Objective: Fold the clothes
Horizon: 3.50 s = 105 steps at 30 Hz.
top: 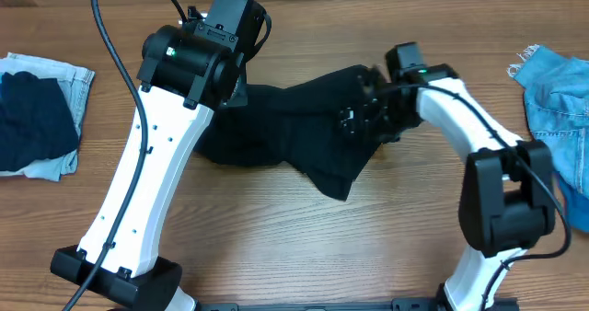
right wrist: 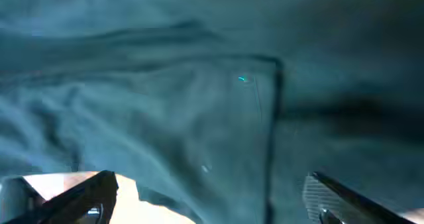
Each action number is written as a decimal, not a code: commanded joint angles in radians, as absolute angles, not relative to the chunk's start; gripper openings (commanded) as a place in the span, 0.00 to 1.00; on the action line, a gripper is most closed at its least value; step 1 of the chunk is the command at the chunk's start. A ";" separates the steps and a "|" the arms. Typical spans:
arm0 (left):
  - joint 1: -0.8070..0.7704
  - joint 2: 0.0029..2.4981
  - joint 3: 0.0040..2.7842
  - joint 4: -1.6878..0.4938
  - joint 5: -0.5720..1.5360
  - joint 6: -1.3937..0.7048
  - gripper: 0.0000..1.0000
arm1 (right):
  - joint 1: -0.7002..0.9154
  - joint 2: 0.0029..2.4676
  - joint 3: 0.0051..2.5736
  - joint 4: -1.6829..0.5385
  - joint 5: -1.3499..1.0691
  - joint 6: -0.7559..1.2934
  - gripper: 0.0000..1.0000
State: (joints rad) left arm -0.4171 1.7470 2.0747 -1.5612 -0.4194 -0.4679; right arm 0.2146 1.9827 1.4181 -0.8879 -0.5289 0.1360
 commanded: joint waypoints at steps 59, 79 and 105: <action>-0.168 1.698 2.851 -1.634 -0.366 -0.358 0.05 | 0.043 1.106 1.527 -0.578 -0.299 0.342 0.04; -0.169 1.972 2.860 -0.800 -0.234 0.009 0.13 | -0.208 1.462 1.660 -0.123 -0.556 0.331 0.04; -0.296 2.283 2.756 -1.595 0.124 -0.127 0.25 | -0.249 1.461 1.660 -1.108 -0.429 0.178 0.43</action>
